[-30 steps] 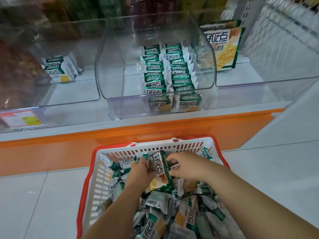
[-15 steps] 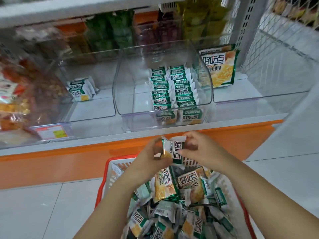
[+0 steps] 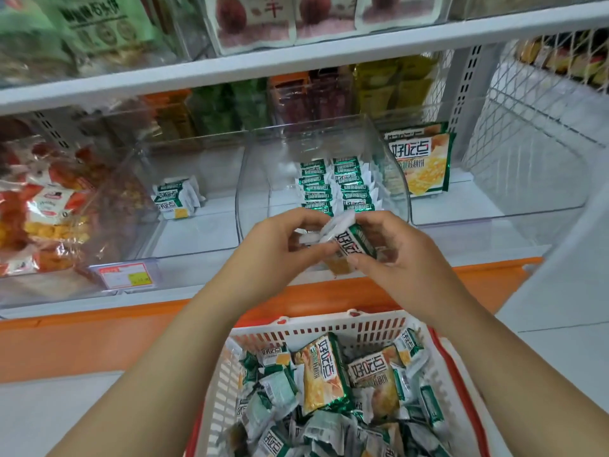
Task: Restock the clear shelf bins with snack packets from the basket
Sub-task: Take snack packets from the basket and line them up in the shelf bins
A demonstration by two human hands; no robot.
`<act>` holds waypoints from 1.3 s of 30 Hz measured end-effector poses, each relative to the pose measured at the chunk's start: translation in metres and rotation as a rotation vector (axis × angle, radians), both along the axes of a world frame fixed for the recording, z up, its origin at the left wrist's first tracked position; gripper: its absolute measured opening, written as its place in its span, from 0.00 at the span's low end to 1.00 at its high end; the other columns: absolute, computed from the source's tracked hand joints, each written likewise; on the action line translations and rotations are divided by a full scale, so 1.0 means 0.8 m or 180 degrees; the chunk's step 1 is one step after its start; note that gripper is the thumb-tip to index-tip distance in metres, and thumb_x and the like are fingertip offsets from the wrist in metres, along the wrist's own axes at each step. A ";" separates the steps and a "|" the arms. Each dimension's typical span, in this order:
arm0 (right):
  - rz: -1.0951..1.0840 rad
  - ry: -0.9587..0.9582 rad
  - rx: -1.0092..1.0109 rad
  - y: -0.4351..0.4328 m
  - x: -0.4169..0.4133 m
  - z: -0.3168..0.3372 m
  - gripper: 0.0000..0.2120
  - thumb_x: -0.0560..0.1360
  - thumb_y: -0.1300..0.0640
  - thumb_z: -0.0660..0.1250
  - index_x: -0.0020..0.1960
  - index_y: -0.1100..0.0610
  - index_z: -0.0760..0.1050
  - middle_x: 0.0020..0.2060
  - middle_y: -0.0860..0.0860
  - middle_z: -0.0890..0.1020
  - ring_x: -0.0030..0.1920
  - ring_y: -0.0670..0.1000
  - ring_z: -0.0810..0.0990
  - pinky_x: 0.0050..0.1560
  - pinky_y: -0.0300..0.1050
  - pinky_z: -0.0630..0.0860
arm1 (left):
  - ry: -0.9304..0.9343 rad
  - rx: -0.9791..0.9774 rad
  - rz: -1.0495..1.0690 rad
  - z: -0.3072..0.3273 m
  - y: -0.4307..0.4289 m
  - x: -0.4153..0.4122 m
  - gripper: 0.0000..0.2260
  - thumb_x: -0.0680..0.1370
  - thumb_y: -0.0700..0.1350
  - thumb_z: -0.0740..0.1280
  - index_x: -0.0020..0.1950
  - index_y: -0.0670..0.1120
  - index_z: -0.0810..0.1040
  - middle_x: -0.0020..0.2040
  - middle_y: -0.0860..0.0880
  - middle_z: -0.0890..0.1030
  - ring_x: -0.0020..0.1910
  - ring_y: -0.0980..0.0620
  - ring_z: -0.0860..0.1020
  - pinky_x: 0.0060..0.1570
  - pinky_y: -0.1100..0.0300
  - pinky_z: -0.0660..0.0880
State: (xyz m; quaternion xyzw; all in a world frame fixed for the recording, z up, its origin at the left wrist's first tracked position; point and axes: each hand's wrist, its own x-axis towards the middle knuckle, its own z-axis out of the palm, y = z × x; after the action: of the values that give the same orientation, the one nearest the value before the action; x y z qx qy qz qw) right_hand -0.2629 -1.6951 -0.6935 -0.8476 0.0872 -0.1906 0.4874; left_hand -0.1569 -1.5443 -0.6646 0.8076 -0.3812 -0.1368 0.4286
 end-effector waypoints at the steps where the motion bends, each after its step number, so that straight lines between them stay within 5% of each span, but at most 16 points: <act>1: -0.0131 -0.0083 -0.0019 -0.006 0.004 0.005 0.19 0.73 0.57 0.70 0.59 0.41 0.69 0.51 0.35 0.78 0.53 0.33 0.76 0.48 0.25 0.73 | -0.0010 0.0012 0.0042 0.002 -0.003 0.010 0.08 0.75 0.48 0.69 0.51 0.60 0.76 0.51 0.60 0.81 0.45 0.56 0.82 0.47 0.57 0.79; 6: -0.0608 -0.0271 -0.0339 -0.037 0.035 0.026 0.19 0.73 0.60 0.70 0.61 0.48 0.71 0.45 0.32 0.72 0.46 0.29 0.72 0.43 0.17 0.66 | -0.0429 0.0901 0.0131 -0.008 -0.022 0.080 0.06 0.78 0.45 0.67 0.53 0.53 0.80 0.49 0.57 0.80 0.46 0.56 0.79 0.39 0.78 0.69; 10: -0.0464 -0.0063 -0.0659 -0.041 0.063 0.025 0.21 0.74 0.61 0.70 0.65 0.52 0.72 0.48 0.41 0.74 0.49 0.39 0.72 0.41 0.17 0.65 | -0.0494 0.1923 -0.0314 -0.019 -0.046 0.116 0.06 0.76 0.44 0.68 0.50 0.55 0.79 0.52 0.52 0.81 0.48 0.54 0.79 0.50 0.62 0.74; 15: -0.0222 0.0111 -0.0707 -0.045 0.084 0.012 0.22 0.75 0.62 0.69 0.67 0.51 0.71 0.51 0.43 0.75 0.53 0.40 0.72 0.45 0.22 0.68 | 0.0260 0.2401 -0.0620 -0.016 -0.068 0.138 0.07 0.76 0.40 0.67 0.45 0.53 0.79 0.50 0.49 0.83 0.46 0.52 0.83 0.49 0.59 0.80; 18: -0.0075 0.0241 -0.0734 -0.049 0.090 0.006 0.22 0.75 0.61 0.68 0.67 0.49 0.71 0.56 0.45 0.77 0.54 0.40 0.73 0.44 0.24 0.69 | 0.0161 0.2549 -0.0720 -0.023 -0.074 0.144 0.07 0.75 0.39 0.67 0.48 0.49 0.80 0.47 0.50 0.84 0.46 0.54 0.84 0.52 0.57 0.80; 22: 0.0125 0.0403 -0.0791 -0.054 0.096 0.003 0.22 0.75 0.59 0.68 0.68 0.47 0.70 0.60 0.46 0.78 0.52 0.38 0.73 0.39 0.21 0.68 | -0.0193 0.2339 -0.0558 -0.034 -0.076 0.145 0.05 0.74 0.42 0.69 0.49 0.46 0.81 0.43 0.47 0.83 0.39 0.52 0.81 0.47 0.57 0.79; 26: 0.0398 0.0719 -0.0952 -0.056 0.104 0.005 0.21 0.77 0.58 0.66 0.69 0.46 0.69 0.61 0.44 0.76 0.40 0.34 0.72 0.37 0.22 0.68 | 0.0352 0.1800 -0.0089 -0.042 -0.070 0.149 0.10 0.76 0.33 0.65 0.37 0.45 0.77 0.37 0.48 0.81 0.32 0.57 0.80 0.34 0.68 0.78; 31: 0.0769 0.1353 -0.1265 -0.049 0.121 0.003 0.21 0.79 0.58 0.62 0.70 0.45 0.68 0.69 0.46 0.70 0.64 0.49 0.72 0.54 0.38 0.67 | 0.0869 0.1407 0.0287 -0.044 -0.068 0.150 0.05 0.75 0.34 0.67 0.44 0.42 0.80 0.36 0.46 0.83 0.27 0.59 0.80 0.28 0.69 0.74; 35: 0.0613 0.1343 -0.1653 -0.042 0.128 0.000 0.20 0.78 0.58 0.64 0.69 0.49 0.69 0.56 0.47 0.69 0.56 0.48 0.71 0.54 0.42 0.68 | 0.1168 0.1267 0.0457 -0.045 -0.070 0.150 0.08 0.76 0.32 0.65 0.44 0.44 0.78 0.39 0.44 0.83 0.27 0.58 0.80 0.28 0.67 0.77; 39: 0.0382 0.0890 -0.2026 -0.035 0.114 -0.011 0.08 0.78 0.54 0.62 0.55 0.51 0.78 0.50 0.45 0.78 0.52 0.47 0.73 0.49 0.42 0.70 | 0.1148 0.1178 0.0481 -0.049 -0.067 0.147 0.07 0.77 0.35 0.66 0.42 0.45 0.79 0.38 0.45 0.80 0.28 0.56 0.79 0.31 0.67 0.78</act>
State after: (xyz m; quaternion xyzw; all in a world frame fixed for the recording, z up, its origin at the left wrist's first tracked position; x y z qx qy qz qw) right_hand -0.1716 -1.7230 -0.7020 -0.9786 0.0393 -0.0614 0.1924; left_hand -0.0390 -1.5980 -0.7040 0.8610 -0.2058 -0.3134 0.3436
